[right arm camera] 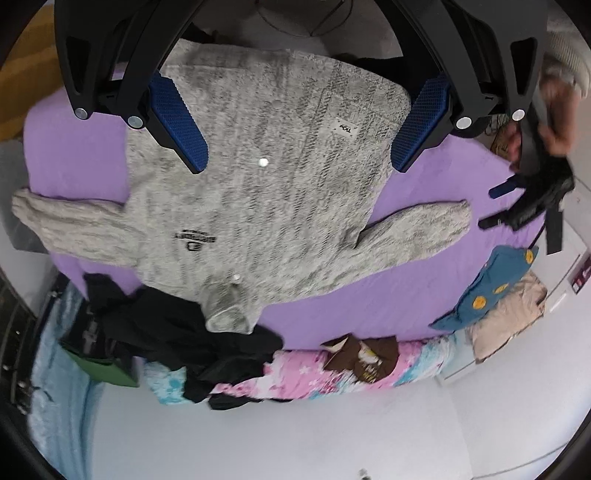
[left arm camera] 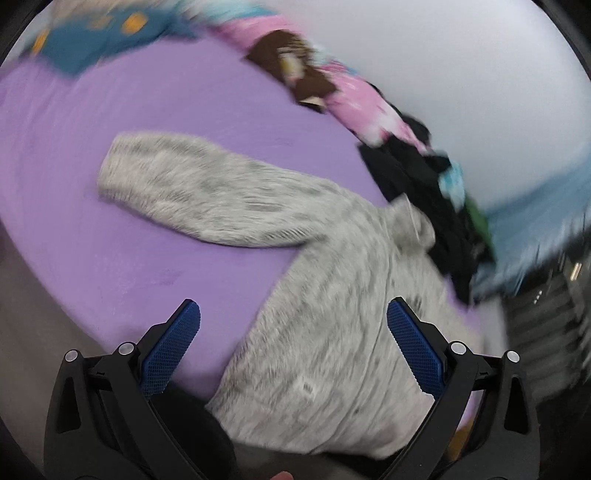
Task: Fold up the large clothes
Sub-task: 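Reach the left gripper to a jacket sleeve cuff and close on it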
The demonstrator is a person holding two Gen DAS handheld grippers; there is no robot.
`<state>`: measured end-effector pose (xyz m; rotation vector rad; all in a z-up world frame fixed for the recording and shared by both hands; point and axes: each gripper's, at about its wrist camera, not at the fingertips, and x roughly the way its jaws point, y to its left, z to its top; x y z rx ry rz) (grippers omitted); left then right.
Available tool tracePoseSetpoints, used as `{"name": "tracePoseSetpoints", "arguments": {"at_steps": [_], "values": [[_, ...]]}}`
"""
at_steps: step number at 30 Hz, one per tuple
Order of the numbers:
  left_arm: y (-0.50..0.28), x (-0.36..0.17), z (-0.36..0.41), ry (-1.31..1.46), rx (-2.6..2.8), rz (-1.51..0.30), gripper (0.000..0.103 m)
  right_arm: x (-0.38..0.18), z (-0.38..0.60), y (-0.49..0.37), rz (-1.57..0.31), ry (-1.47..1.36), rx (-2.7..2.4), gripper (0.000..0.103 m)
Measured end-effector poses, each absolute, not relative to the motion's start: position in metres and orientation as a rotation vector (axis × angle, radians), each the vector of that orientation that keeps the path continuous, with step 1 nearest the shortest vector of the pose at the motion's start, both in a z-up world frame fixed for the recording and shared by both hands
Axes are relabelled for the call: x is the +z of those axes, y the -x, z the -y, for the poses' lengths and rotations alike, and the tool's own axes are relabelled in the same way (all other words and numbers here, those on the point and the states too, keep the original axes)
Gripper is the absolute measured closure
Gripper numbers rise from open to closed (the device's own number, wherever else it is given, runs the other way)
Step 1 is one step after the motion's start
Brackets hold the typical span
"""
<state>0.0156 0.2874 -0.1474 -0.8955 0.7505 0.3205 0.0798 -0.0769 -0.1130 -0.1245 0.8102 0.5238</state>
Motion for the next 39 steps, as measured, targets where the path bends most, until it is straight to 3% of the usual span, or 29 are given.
{"name": "tracePoseSetpoints", "arguments": {"at_steps": [8,15,23,33,36,38,39], "values": [[-0.017,-0.227,-0.407,1.113,0.455,-0.635,0.006,-0.146,0.023,-0.126,-0.841,0.199,0.560,0.006],[-0.038,-0.291,-0.458,1.235,0.454,-0.643,0.006,-0.154,-0.018,-0.141,-0.881,0.243,0.607,0.006],[-0.050,-0.323,-0.480,1.239,0.500,-0.674,0.006,-0.164,-0.037,-0.143,-0.921,0.260,0.639,0.006],[-0.050,-0.343,-0.507,1.325,0.488,-0.573,0.009,-0.176,-0.037,-0.145,-0.944,0.266,0.645,0.006],[-0.049,-0.347,-0.510,1.327,0.500,-0.583,0.032,-0.176,-0.034,-0.143,-0.941,0.264,0.639,0.006],[-0.045,-0.346,-0.512,1.317,0.529,-0.597,0.061,-0.175,-0.031,-0.141,-0.939,0.256,0.637,0.006],[-0.043,-0.342,-0.510,1.295,0.549,-0.608,0.066,-0.174,-0.029,-0.141,-0.939,0.253,0.634,0.006]]}}
